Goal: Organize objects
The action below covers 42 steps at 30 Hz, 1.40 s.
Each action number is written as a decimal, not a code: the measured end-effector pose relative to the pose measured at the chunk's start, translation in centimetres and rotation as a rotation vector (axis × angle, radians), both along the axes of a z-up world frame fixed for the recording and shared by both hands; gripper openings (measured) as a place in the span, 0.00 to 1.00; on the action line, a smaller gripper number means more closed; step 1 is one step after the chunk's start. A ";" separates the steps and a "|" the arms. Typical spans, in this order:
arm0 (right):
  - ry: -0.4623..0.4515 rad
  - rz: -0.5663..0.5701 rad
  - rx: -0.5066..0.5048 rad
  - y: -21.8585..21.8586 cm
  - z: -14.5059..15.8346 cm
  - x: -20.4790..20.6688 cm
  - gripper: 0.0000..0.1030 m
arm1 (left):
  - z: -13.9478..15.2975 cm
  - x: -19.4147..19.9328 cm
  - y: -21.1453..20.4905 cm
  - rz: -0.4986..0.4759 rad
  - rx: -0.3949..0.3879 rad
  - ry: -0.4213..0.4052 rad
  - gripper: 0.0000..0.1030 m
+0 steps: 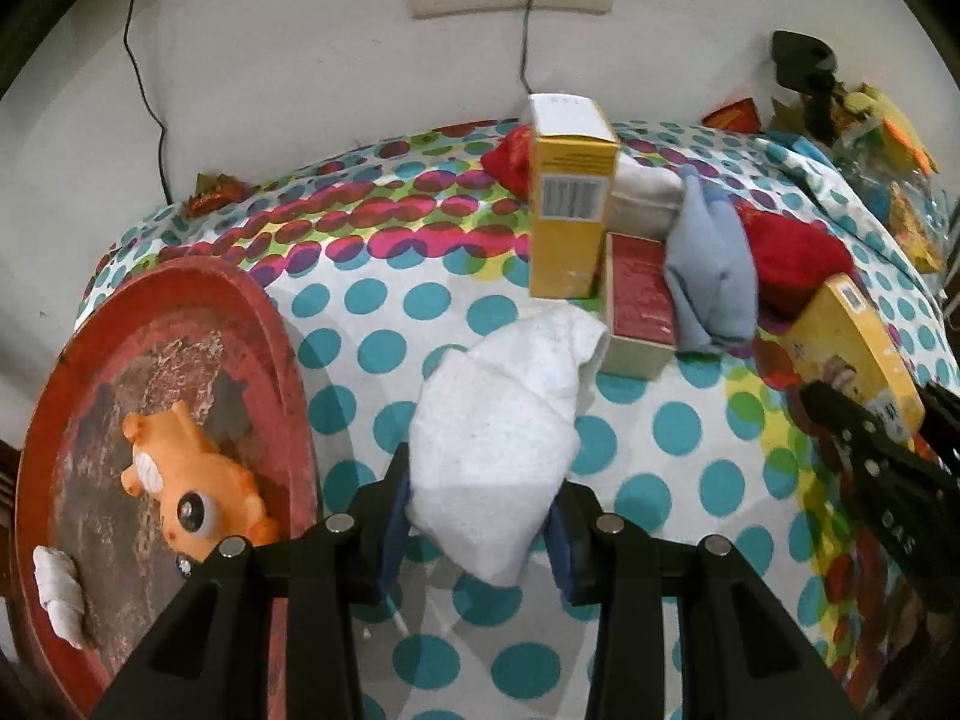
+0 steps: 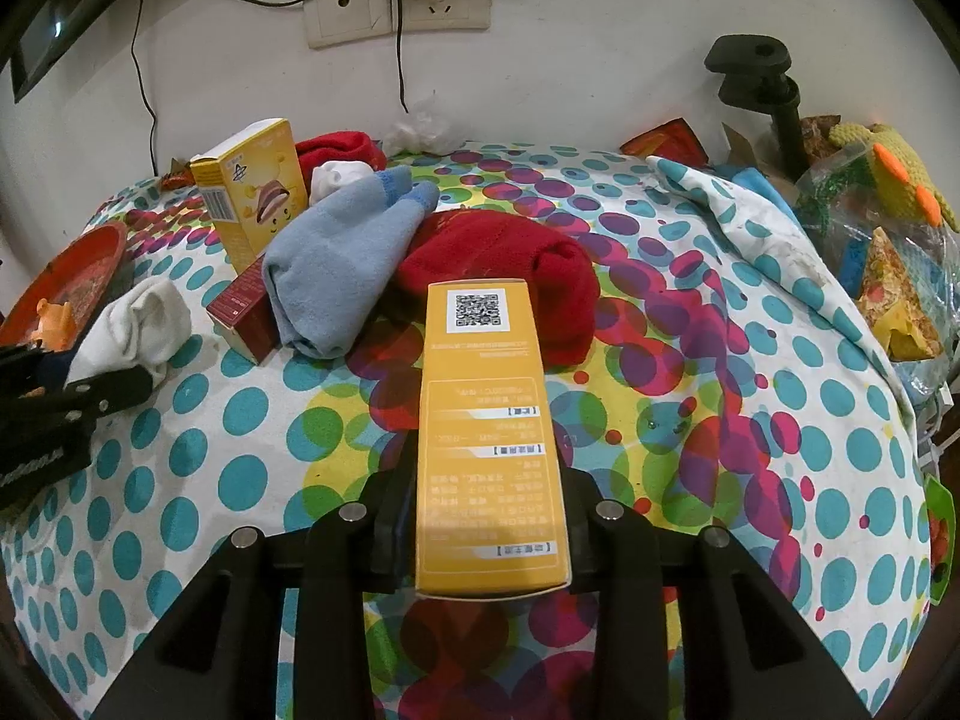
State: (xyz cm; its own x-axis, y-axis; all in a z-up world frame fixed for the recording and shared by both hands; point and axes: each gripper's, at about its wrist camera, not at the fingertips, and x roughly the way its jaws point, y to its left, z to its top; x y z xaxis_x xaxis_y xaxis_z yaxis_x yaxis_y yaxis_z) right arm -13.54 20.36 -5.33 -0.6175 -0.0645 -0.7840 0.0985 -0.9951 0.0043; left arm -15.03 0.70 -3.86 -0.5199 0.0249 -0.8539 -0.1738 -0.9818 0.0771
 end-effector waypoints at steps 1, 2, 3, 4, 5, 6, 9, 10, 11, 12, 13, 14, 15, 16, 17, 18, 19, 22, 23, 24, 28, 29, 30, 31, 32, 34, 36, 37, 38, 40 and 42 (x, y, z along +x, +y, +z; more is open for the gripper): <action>0.000 0.000 -0.001 0.0 0.0 0.0 0.32 | 0.2 0.4 0.0 -0.002 -0.004 0.008 0.38; 0.000 0.000 0.000 0.0 0.0 0.0 0.32 | 0.3 0.7 0.1 -0.006 -0.006 0.015 0.38; 0.000 0.000 0.000 0.0 0.0 0.0 0.32 | 0.5 1.0 0.1 -0.013 -0.009 0.027 0.38; 0.000 0.000 0.000 0.0 0.0 0.0 0.32 | 0.7 1.3 0.2 -0.021 -0.015 0.035 0.38; 0.000 0.000 0.001 0.0 0.0 0.0 0.33 | 0.8 1.6 0.2 -0.027 -0.021 0.038 0.38; 0.000 0.000 0.002 -0.1 0.0 0.0 0.33 | 1.1 1.9 0.2 -0.031 -0.026 0.046 0.38; 0.000 0.000 0.002 -0.1 0.0 0.0 0.33 | 1.4 2.7 0.1 -0.050 -0.037 0.049 0.38; 0.000 0.000 0.003 -0.1 0.0 0.0 0.33 | 1.6 3.0 -0.1 -0.054 -0.030 0.049 0.38; 0.000 0.000 0.002 -0.1 0.0 0.0 0.33 | 1.7 3.1 -0.3 -0.057 -0.020 0.046 0.38; 0.000 0.000 0.002 -0.1 0.0 0.0 0.33 | 1.9 3.3 -0.5 -0.054 -0.013 0.045 0.38; 0.000 0.000 0.003 -0.1 -0.1 0.0 0.33 | 2.1 3.5 -0.8 -0.046 -0.006 0.045 0.38; 0.000 0.000 0.002 -0.1 -0.1 0.0 0.34 | 2.2 3.6 -1.1 -0.045 0.001 0.045 0.38; 0.000 0.000 0.002 -0.1 -0.1 0.0 0.34 | 2.4 3.7 -1.3 -0.044 0.010 0.045 0.38; 0.000 0.000 0.002 -0.1 -0.1 0.0 0.34 | 2.5 3.9 -1.7 -0.036 0.014 0.045 0.38; 0.000 0.000 0.002 -0.1 -0.1 0.0 0.34 | 2.7 4.1 -2.1 -0.029 0.016 0.042 0.38; 0.000 0.000 0.003 -0.1 -0.1 0.0 0.34 | 2.8 4.2 -2.4 -0.027 0.022 0.041 0.38; 0.000 0.000 0.004 -0.1 -0.1 0.0 0.34 | 3.0 4.4 -2.8 -0.020 0.031 0.043 0.38; 0.000 0.000 0.004 -0.1 -0.1 0.0 0.34 | 3.7 4.7 -4.1 -0.007 0.074 0.044 0.38; 0.000 0.000 0.005 -0.1 -0.1 0.0 0.34 | 3.9 4.7 -4.4 -0.005 0.089 0.045 0.38; 0.000 0.000 0.005 -0.1 -0.1 0.0 0.34 | 4.0 4.8 -4.7 -0.003 0.103 0.044 0.38; 0.000 0.000 0.004 -0.1 -0.1 0.0 0.34 | 4.5 5.1 -5.6 0.015 0.115 0.051 0.38; 0.000 0.000 0.004 -0.1 -0.1 0.0 0.35 | 4.7 5.2 -5.9 0.022 0.114 0.057 0.38; 0.000 0.000 0.004 -0.1 -0.1 0.0 0.35 | 4.8 5.3 -6.0 0.019 0.119 0.061 0.38; 0.000 0.000 0.004 -0.1 -0.1 0.0 0.35 | 5.1 5.4 -6.2 0.015 0.123 0.064 0.38; 0.000 0.000 0.004 -0.1 -0.1 0.0 0.35 | 5.3 5.5 -6.4 0.021 0.123 0.073 0.38; 0.000 0.000 0.004 -0.2 -0.1 0.0 0.36 | 5.7 5.6 -6.8 0.022 0.120 0.075 0.38; 0.000 0.000 0.004 -0.1 -0.1 0.0 0.36 | 6.0 5.7 -7.2 0.034 0.109 0.086 0.38; 0.000 0.000 0.004 -0.2 -0.1 0.0 0.36 | 6.1 5.7 -7.4 0.039 0.103 0.086 0.38; 0.000 0.000 0.004 -0.2 -0.1 0.0 0.37 | 6.1 5.7 -7.6 0.043 0.104 0.083 0.38; 0.000 0.000 0.004 -0.2 -0.1 0.0 0.37 | 6.0 5.5 -8.7 0.074 0.099 0.080 0.38; 0.000 -0.001 0.005 -0.2 -0.1 0.0 0.38 | 5.9 5.4 -9.7 0.094 0.102 0.072 0.38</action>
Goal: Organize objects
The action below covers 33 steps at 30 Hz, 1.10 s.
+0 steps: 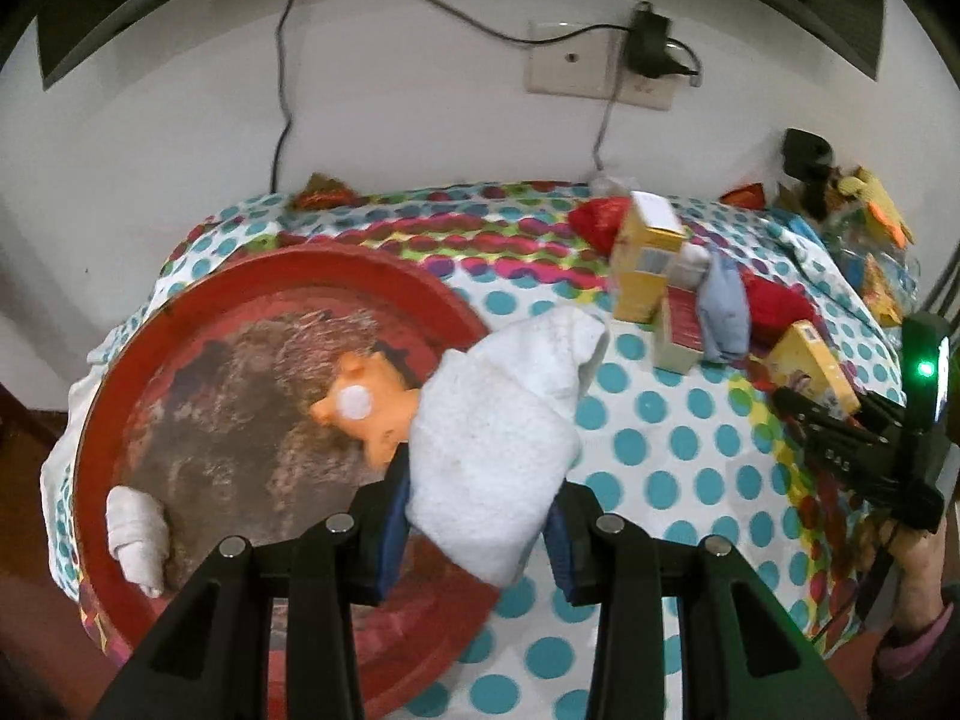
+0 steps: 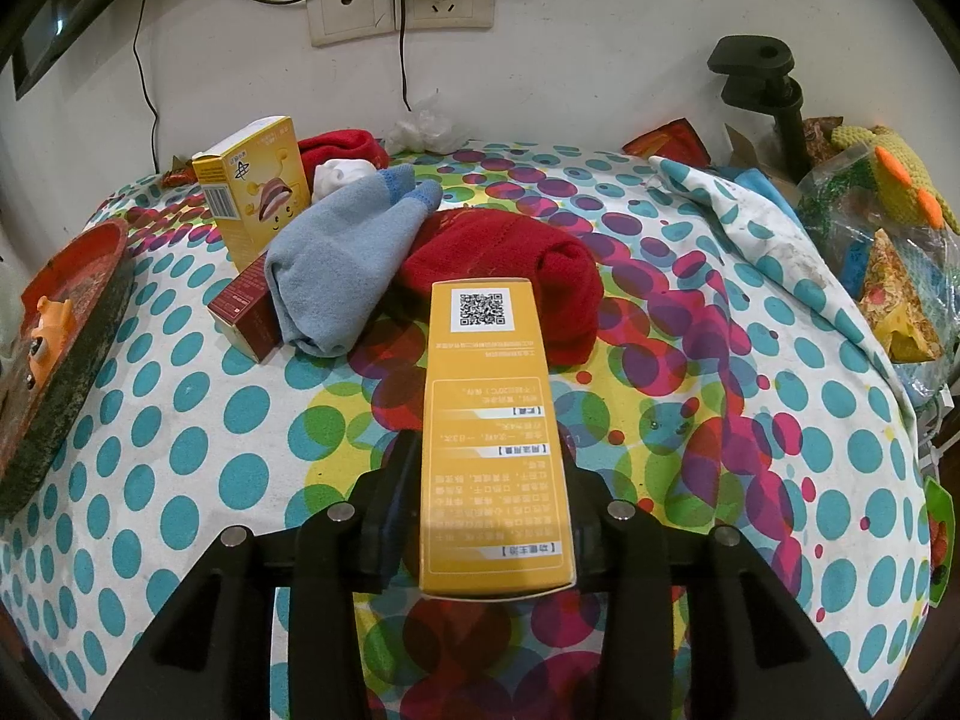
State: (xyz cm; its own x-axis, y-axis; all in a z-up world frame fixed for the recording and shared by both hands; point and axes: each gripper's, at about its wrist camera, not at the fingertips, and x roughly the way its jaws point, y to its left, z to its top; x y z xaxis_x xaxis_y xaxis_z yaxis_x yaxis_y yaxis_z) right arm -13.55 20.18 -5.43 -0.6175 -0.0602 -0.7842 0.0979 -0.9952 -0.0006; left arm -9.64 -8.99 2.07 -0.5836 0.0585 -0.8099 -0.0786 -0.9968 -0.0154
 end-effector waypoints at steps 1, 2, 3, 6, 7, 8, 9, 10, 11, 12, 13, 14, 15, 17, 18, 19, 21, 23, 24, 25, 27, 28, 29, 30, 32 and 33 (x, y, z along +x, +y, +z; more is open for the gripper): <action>0.000 0.000 0.001 0.0 0.0 0.0 0.38 | -0.1 -0.1 -0.8 0.025 0.001 -0.008 0.38; 0.000 0.000 0.001 0.0 0.0 0.0 0.38 | -0.2 -0.2 -1.2 0.033 0.000 -0.016 0.38; 0.000 0.000 0.001 0.0 0.0 0.0 0.38 | -0.3 -0.3 -1.8 0.044 -0.004 -0.022 0.38; 0.000 0.001 0.001 0.0 0.1 0.0 0.38 | -0.5 -0.4 -3.5 0.088 -0.041 -0.021 0.38; 0.000 0.001 0.000 0.0 0.1 0.0 0.39 | -0.7 -0.5 -4.1 0.105 -0.044 -0.021 0.38; 0.000 0.000 0.001 0.0 0.1 0.0 0.39 | -0.8 -0.5 -4.7 0.113 -0.045 -0.023 0.38; 0.000 0.001 0.001 0.0 0.1 0.0 0.39 | -0.9 -0.6 -5.2 0.124 -0.049 -0.027 0.38; 0.000 0.001 0.001 0.0 0.1 0.0 0.39 | -1.1 -0.8 -5.8 0.141 -0.053 -0.035 0.38; 0.000 0.001 0.001 0.0 0.1 0.0 0.39 | -1.3 -1.0 -6.3 0.154 -0.056 -0.041 0.38; 0.000 0.001 0.001 0.1 0.1 0.0 0.39 | -1.5 -1.2 -6.8 0.164 -0.064 -0.042 0.38; 0.000 0.001 0.001 0.0 0.1 0.0 0.39 | -1.8 -1.4 -7.4 0.180 -0.078 -0.048 0.38; 0.000 0.001 0.001 0.1 0.1 0.0 0.40 | -2.0 -1.6 -8.0 0.196 -0.078 -0.055 0.38; -0.001 0.000 0.001 0.1 0.1 -0.1 0.40 | -2.2 -1.8 -8.5 0.207 -0.072 -0.058 0.38; -0.001 0.001 0.001 0.0 0.1 0.0 0.40 | -2.5 -2.1 -9.8 0.238 -0.088 -0.063 0.38; -0.001 0.001 0.002 0.0 0.1 0.0 0.40 | -2.6 -2.2 -10.3 0.248 -0.091 -0.066 0.38; -0.001 0.001 0.002 0.0 0.1 0.0 0.40 | -2.7 -2.3 -10.7 0.260 -0.097 -0.066 0.38; -0.001 0.001 0.001 0.0 0.1 -0.1 0.40 | -2.9 -2.7 -11.8 0.280 -0.122 -0.073 0.38; -0.001 0.001 0.003 0.0 0.0 -0.1 0.41 | -3.1 -3.0 -12.9 0.304 -0.145 -0.071 0.38; -0.001 0.000 0.004 0.0 0.0 -0.1 0.41 | -3.3 -3.2 -13.4 0.308 -0.143 -0.080 0.38; -0.001 0.000 0.003 0.0 0.0 -0.1 0.42 | -3.4 -3.4 -13.9 0.314 -0.139 -0.089 0.38; -0.001 -0.002 0.004 0.1 0.0 0.0 0.42 | -3.7 -3.6 -14.8 0.329 -0.150 -0.097 0.38; -0.001 -0.002 0.004 0.1 0.0 0.0 0.42 | -3.9 -3.7 -15.2 0.335 -0.168 -0.096 0.38; -0.001 -0.001 0.004 0.1 0.0 0.0 0.42 | -4.0 -3.7 -15.5 0.343 -0.177 -0.095 0.38; -0.001 -0.001 0.004 0.1 0.0 0.0 0.43 | -4.1 -3.8 -15.8 0.346 -0.177 -0.100 0.38; -0.001 -0.002 0.006 0.1 0.0 0.0 0.43 | -4.4 -4.1 -16.5 0.352 -0.166 -0.108 0.38; -0.001 -0.003 0.006 0.1 0.0 0.0 0.43 | -4.6 -4.1 -16.8 0.358 -0.170 -0.115 0.38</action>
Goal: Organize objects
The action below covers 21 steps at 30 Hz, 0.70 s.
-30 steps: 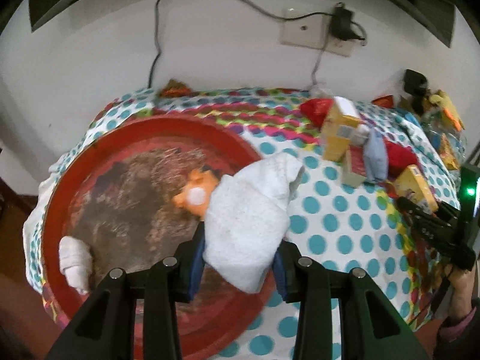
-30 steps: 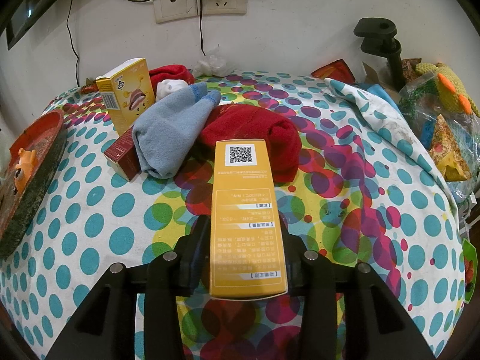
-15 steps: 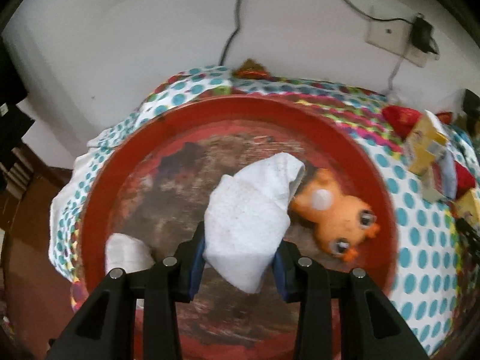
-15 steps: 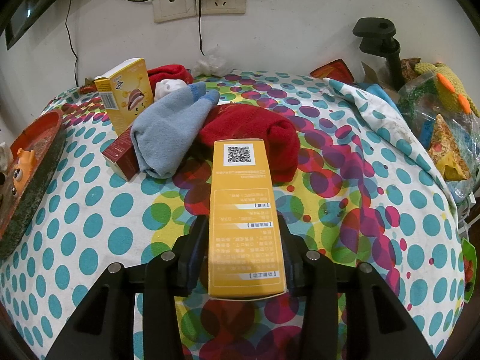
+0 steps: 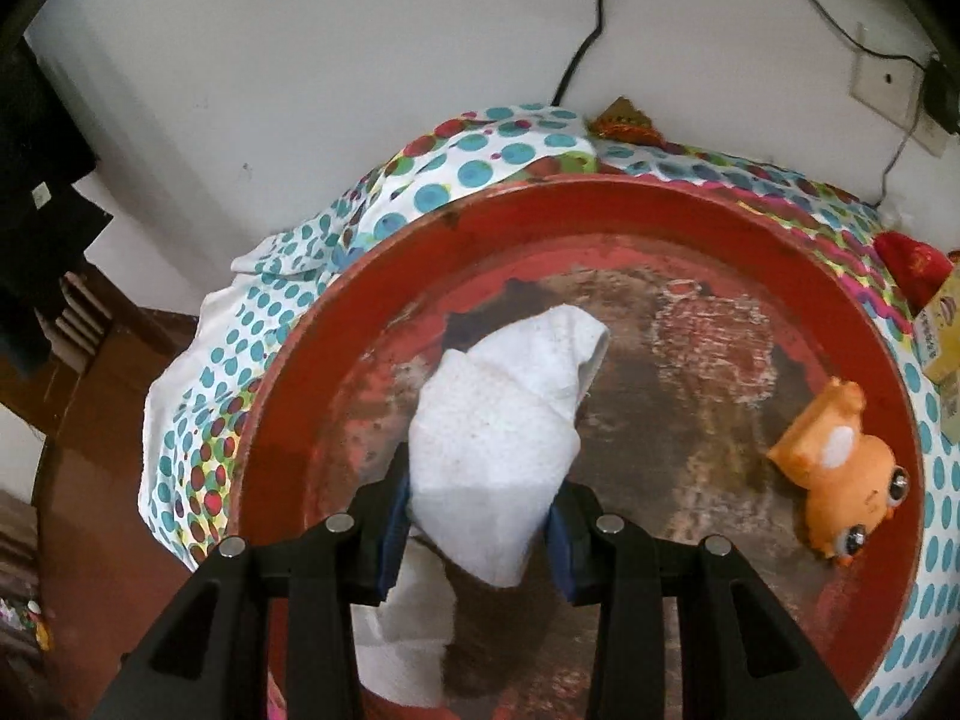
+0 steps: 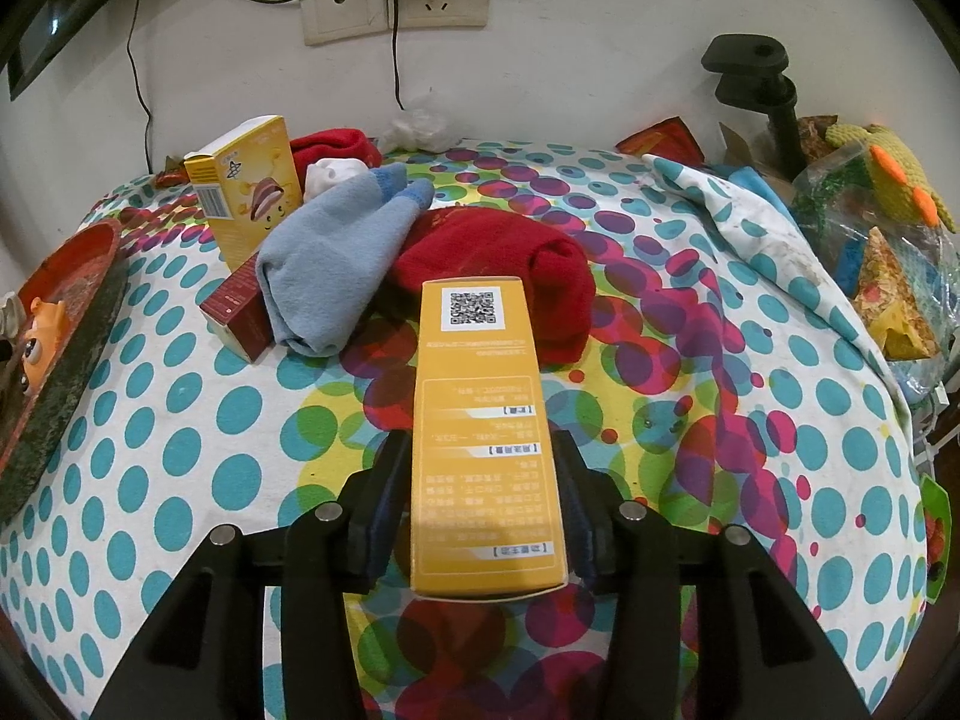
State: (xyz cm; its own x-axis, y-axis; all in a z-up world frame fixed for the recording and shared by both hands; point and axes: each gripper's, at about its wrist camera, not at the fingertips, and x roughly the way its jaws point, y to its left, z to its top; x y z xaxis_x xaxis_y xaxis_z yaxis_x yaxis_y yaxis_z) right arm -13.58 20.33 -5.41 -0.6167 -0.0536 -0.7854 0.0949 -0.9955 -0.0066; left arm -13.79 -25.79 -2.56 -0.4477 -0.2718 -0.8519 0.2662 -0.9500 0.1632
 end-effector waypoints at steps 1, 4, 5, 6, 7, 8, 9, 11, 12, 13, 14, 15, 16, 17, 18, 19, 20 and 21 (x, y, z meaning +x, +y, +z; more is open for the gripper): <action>0.000 -0.001 0.001 0.0 0.0 0.0 0.44 | -0.1 -0.1 -0.2 0.002 -0.001 -0.001 0.38; -0.001 -0.002 0.002 0.2 0.0 0.0 0.44 | -0.4 -0.1 -0.9 0.021 -0.007 -0.001 0.38; -0.001 -0.003 0.003 0.1 0.0 -0.1 0.45 | -0.5 -0.1 -1.2 0.030 0.004 -0.004 0.38; -0.001 -0.003 0.003 0.0 0.0 -0.1 0.45 | -0.6 -0.1 -1.4 0.036 0.009 -0.005 0.39; -0.001 -0.003 0.003 0.1 0.0 -0.1 0.45 | -0.7 0.0 -1.6 0.043 0.011 -0.006 0.39; -0.001 -0.003 0.003 0.2 0.0 -0.1 0.45 | -0.7 0.0 -1.7 0.044 0.012 -0.006 0.40; -0.001 -0.002 0.003 0.1 0.0 -0.1 0.45 | -0.6 0.0 -1.7 0.046 0.010 -0.003 0.40; -0.001 -0.004 0.004 0.2 0.0 -0.1 0.46 | -0.7 0.1 -1.7 0.043 0.006 -0.002 0.40; -0.002 -0.005 0.005 0.2 0.0 -0.1 0.46 | -0.7 0.1 -1.8 0.047 0.003 -0.004 0.41; -0.002 -0.006 0.006 0.2 0.0 -0.1 0.47 | -0.7 0.2 -1.8 0.054 0.005 -0.003 0.42; -0.002 -0.008 0.007 0.3 0.0 -0.1 0.47 | -0.8 0.1 -1.9 0.056 0.017 -0.003 0.43; -0.003 -0.009 0.008 0.3 0.0 -0.1 0.47 | -0.9 0.1 -2.0 0.063 0.030 -0.007 0.49; -0.003 -0.010 0.008 0.2 0.0 -0.1 0.48 | -1.0 0.1 -2.2 0.071 0.041 -0.010 0.53; -0.004 -0.011 0.007 0.3 0.0 -0.1 0.48 | -1.0 0.1 -2.3 0.076 0.057 -0.012 0.54; -0.004 -0.012 0.008 0.2 0.0 -0.1 0.48 | -1.1 0.2 -2.4 0.080 0.063 -0.012 0.54; -0.004 -0.013 0.009 0.2 0.0 -0.1 0.49 | -1.1 0.2 -2.5 0.086 0.064 -0.014 0.55; -0.004 -0.014 0.010 0.3 0.0 -0.1 0.50 | -1.0 0.3 -2.5 0.083 0.071 -0.014 0.55; -0.005 -0.016 0.009 0.2 0.1 -0.1 0.50 | -0.9 0.4 -2.5 0.079 0.076 -0.013 0.55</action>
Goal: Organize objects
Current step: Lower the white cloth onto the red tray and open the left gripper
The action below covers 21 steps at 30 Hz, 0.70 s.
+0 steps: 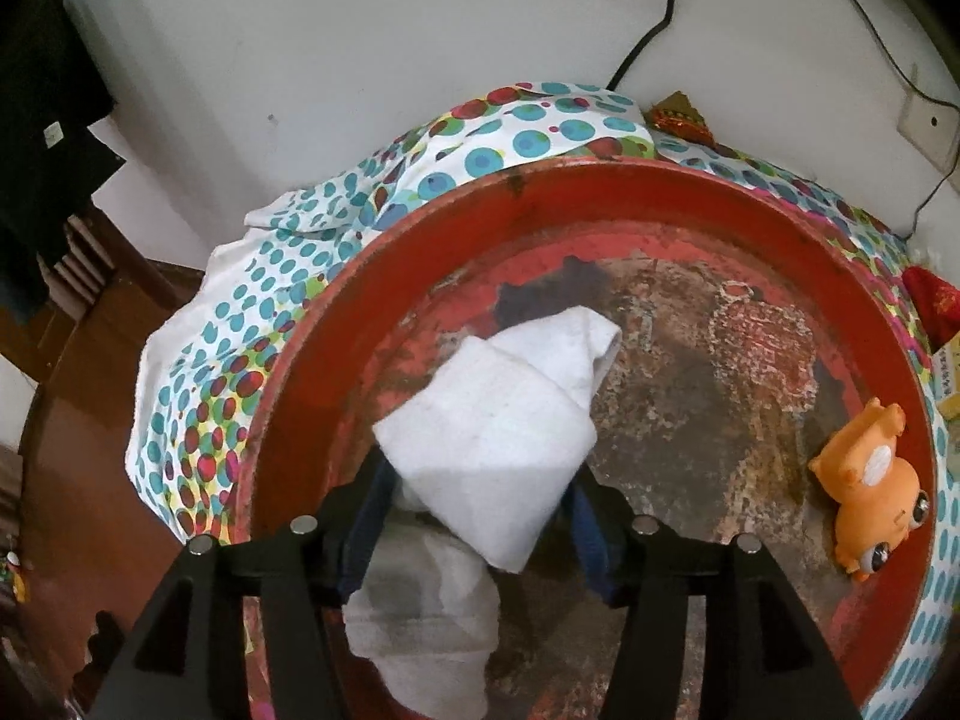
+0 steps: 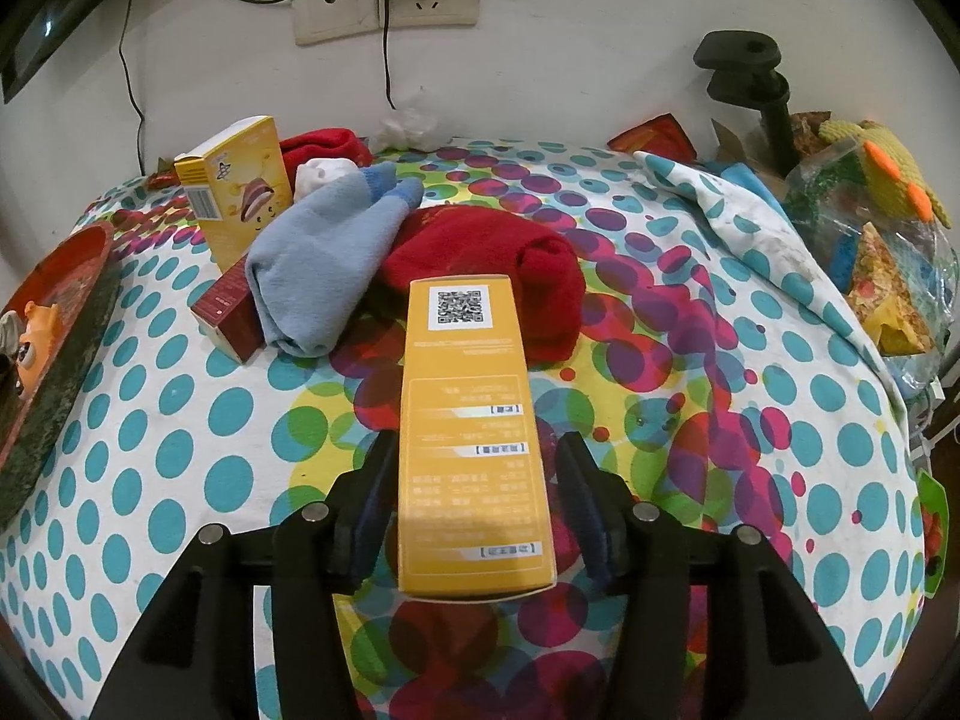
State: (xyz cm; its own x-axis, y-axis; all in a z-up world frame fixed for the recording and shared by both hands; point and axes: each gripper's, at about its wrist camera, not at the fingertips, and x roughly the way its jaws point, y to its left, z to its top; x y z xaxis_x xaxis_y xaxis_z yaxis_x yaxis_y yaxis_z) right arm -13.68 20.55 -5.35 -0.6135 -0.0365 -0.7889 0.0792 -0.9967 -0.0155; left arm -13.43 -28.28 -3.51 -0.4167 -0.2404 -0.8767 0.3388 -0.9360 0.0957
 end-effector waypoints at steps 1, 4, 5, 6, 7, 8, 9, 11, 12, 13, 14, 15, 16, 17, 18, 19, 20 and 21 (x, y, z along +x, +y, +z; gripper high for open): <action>0.000 -0.001 -0.001 0.0 0.0 0.0 0.50 | 0.1 0.1 0.0 -0.001 -0.002 0.003 0.55; -0.001 -0.003 0.000 0.0 0.0 0.0 0.50 | 0.6 0.8 0.1 -0.001 0.007 0.013 0.55; -0.001 -0.003 0.000 0.1 0.0 0.0 0.50 | 0.7 1.1 0.2 -0.002 0.008 0.018 0.55; -0.001 -0.003 0.000 0.0 0.0 0.0 0.51 | 1.0 1.5 0.3 -0.002 0.011 0.029 0.55; -0.001 -0.002 0.000 0.1 0.0 0.0 0.51 | 1.4 2.1 0.5 -0.003 0.009 0.046 0.55; -0.001 -0.002 -0.002 0.1 0.0 0.0 0.51 | 1.7 2.6 0.8 -0.010 0.005 0.057 0.55; -0.001 -0.002 -0.001 0.1 0.0 0.0 0.51 | 2.0 3.2 1.2 -0.020 0.001 0.067 0.55; 0.002 0.001 -0.005 0.1 0.0 0.1 0.41 | 2.6 4.8 2.2 -0.043 0.000 0.097 0.55; 0.005 0.003 -0.007 0.1 0.1 0.1 0.36 | 2.8 5.6 2.6 -0.051 0.005 0.100 0.55; 0.007 0.010 -0.012 0.0 0.2 0.2 0.32 | 2.9 6.5 3.0 -0.061 0.016 0.106 0.55; 0.008 0.018 -0.015 -0.1 0.2 0.2 0.28 | 3.0 7.5 3.3 -0.066 0.030 0.111 0.55; 0.009 0.022 -0.018 -0.1 0.2 0.3 0.28 | 3.1 8.4 3.6 -0.067 0.036 0.114 0.56; 0.009 0.023 -0.020 -0.2 0.2 0.2 0.28 | 3.4 9.6 4.0 -0.074 0.031 0.134 0.56; 0.008 0.025 -0.021 -0.2 0.2 0.2 0.28 | 3.7 10.7 4.5 -0.087 0.019 0.156 0.56; 0.009 0.024 -0.021 -0.2 0.3 0.3 0.28 | 3.8 11.5 4.8 -0.087 0.002 0.159 0.56; 0.010 0.026 -0.023 -0.2 0.3 0.2 0.28 | 4.0 12.6 5.0 -0.075 -0.015 0.170 0.56; 0.008 0.033 -0.028 -0.2 0.2 0.2 0.28 | 4.1 13.6 5.1 -0.073 -0.009 0.187 0.56; 0.007 0.034 -0.028 -0.2 0.2 0.2 0.28 | 4.1 14.3 5.0 -0.074 0.007 0.192 0.56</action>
